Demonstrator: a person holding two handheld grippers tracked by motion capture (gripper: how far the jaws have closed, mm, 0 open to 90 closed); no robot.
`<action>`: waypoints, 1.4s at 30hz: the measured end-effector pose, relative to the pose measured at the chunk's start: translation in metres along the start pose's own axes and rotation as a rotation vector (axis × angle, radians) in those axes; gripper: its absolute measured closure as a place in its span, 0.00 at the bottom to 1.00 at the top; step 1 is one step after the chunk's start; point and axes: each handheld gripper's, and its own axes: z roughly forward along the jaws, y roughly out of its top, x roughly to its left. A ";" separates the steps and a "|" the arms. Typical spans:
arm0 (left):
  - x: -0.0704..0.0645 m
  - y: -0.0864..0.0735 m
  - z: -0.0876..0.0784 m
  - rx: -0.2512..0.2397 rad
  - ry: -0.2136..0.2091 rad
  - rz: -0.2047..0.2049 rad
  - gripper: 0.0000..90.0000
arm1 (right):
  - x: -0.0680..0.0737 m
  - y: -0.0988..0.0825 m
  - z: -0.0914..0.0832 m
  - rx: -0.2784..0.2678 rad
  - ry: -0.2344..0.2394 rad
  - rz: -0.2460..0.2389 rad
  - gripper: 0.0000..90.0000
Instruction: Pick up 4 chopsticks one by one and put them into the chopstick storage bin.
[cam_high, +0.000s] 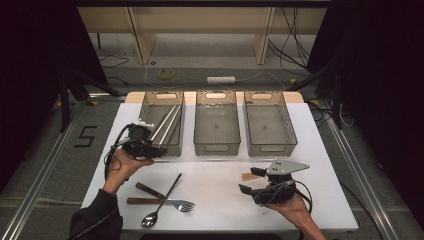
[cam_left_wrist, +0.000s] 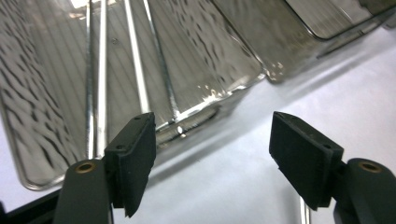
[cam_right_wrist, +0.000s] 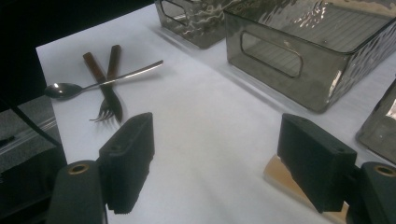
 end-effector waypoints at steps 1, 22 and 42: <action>-0.003 -0.001 0.000 0.002 -0.001 0.004 0.34 | 0.000 0.000 0.000 0.000 -0.002 0.001 0.32; -0.033 -0.037 -0.010 -0.083 -0.080 0.004 0.28 | -0.024 -0.006 -0.009 0.024 -0.071 0.029 0.31; -0.057 -0.067 -0.007 -0.048 -0.057 0.043 0.28 | -0.029 -0.010 -0.011 0.060 -0.106 0.022 0.31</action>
